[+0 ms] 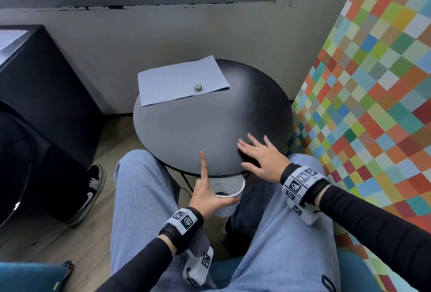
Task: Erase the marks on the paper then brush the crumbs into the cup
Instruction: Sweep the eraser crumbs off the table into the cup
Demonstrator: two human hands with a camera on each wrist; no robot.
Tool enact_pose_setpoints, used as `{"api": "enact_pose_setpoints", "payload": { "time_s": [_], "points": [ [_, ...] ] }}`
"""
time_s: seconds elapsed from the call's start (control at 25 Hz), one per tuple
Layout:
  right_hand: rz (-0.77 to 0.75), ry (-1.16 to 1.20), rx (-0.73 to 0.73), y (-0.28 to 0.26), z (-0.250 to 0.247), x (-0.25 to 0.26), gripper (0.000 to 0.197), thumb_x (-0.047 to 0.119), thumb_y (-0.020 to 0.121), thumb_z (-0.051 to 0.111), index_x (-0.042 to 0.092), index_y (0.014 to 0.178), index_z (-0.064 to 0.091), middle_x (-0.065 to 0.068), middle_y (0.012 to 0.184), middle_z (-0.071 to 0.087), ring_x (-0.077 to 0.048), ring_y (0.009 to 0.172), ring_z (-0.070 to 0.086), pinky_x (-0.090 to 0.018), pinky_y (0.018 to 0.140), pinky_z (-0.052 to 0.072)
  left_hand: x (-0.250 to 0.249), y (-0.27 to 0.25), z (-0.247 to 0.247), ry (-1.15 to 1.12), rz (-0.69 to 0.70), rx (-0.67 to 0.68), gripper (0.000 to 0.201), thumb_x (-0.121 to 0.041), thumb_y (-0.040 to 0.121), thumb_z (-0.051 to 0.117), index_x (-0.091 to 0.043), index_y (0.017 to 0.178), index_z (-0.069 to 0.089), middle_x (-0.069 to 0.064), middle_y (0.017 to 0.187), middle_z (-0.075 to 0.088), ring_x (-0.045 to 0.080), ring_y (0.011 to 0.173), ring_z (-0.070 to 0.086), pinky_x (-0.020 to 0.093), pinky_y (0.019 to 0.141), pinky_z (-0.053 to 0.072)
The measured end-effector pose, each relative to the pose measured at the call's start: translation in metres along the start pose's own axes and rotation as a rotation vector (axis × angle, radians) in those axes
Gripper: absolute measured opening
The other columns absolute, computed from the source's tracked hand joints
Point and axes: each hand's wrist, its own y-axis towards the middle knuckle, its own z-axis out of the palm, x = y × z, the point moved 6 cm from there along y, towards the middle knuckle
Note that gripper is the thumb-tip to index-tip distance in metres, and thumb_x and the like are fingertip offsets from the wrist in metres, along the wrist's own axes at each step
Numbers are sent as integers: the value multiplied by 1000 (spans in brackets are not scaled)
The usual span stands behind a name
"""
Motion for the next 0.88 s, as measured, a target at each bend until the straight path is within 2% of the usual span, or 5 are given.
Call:
{"api": "enact_pose_setpoints", "payload": {
  "time_s": [0.24, 0.44, 0.64, 0.76, 0.88],
  "points": [
    [-326, 264, 26, -16, 10, 39, 43, 41, 94, 50, 29, 136, 52, 16, 143, 45, 0, 145, 8, -29, 118, -10, 0, -1, 1, 11, 1, 19, 150, -55, 50, 90, -55, 143, -28, -3, 151, 36, 15, 138, 38, 32, 112, 34],
    [22, 38, -78, 2, 5, 5, 69, 56, 91, 32, 24, 151, 22, 12, 157, 18, -5, 144, -7, -54, 118, 2, 1, 0, 0, 17, 12, -2, 153, -45, 50, 93, -55, 144, -28, -12, 145, 40, 10, 136, 39, 27, 111, 32],
    [-324, 244, 68, -14, 12, 36, 46, 48, 96, 40, 31, 137, 49, 18, 146, 39, 0, 145, 5, -30, 119, -7, 1, 0, -3, 12, 7, -4, 153, -48, 49, 93, -55, 144, -27, -2, 153, 38, 11, 139, 39, 38, 115, 35],
    [-84, 163, -183, -2, -2, 8, 66, 57, 90, 31, 21, 144, 40, 9, 151, 35, -6, 145, 5, -44, 121, 6, 1, -1, -3, 19, 1, -12, 155, -45, 48, 94, -55, 144, -27, -2, 149, 43, 12, 138, 40, 33, 115, 34],
    [31, -25, 7, -5, 7, -2, 97, 83, 77, 7, 22, 152, 20, 10, 159, 14, -4, 142, -12, -48, 119, -3, 2, 0, -3, 6, 0, -15, 155, -47, 47, 94, -55, 144, -27, 1, 150, 43, 12, 139, 39, 38, 117, 33]
  ]
}}
